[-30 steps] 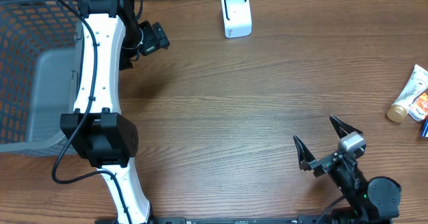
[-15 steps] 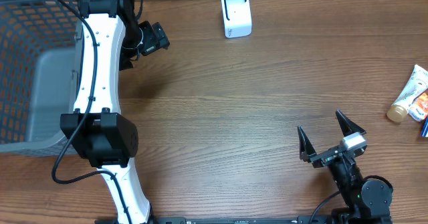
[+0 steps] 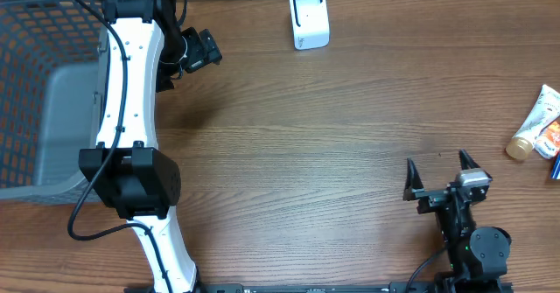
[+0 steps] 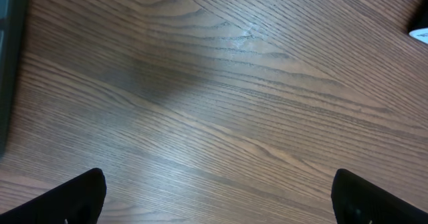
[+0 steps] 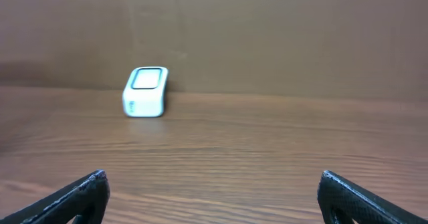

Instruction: Scan the item barcode

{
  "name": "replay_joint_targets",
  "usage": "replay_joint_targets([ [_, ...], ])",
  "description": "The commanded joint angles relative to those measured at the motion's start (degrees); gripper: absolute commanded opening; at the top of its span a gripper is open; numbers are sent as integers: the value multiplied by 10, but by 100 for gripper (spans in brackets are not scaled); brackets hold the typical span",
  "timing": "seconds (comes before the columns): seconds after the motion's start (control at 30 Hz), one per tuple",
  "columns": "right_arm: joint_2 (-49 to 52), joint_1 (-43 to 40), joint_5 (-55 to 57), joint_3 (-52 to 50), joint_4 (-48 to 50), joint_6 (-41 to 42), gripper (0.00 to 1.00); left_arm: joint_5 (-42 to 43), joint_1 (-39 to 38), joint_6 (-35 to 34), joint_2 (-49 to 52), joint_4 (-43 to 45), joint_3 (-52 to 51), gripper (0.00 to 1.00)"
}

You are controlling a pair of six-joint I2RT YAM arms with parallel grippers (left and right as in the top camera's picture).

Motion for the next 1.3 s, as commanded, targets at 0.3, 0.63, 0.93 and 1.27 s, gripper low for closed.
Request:
replay_joint_targets([
  [0.3,-6,-19,32,-6,2,63,100,-4,1,-8,-3,1,5,100],
  [0.63,-6,-19,28,-6,2,-17,100,-4,1,-8,-3,1,5,100],
  [0.93,-6,-18,28,-6,2,-21,100,-4,1,-8,-3,1,5,100],
  [1.27,-6,-18,28,-6,3,-21,100,-4,1,-8,-3,1,5,100],
])
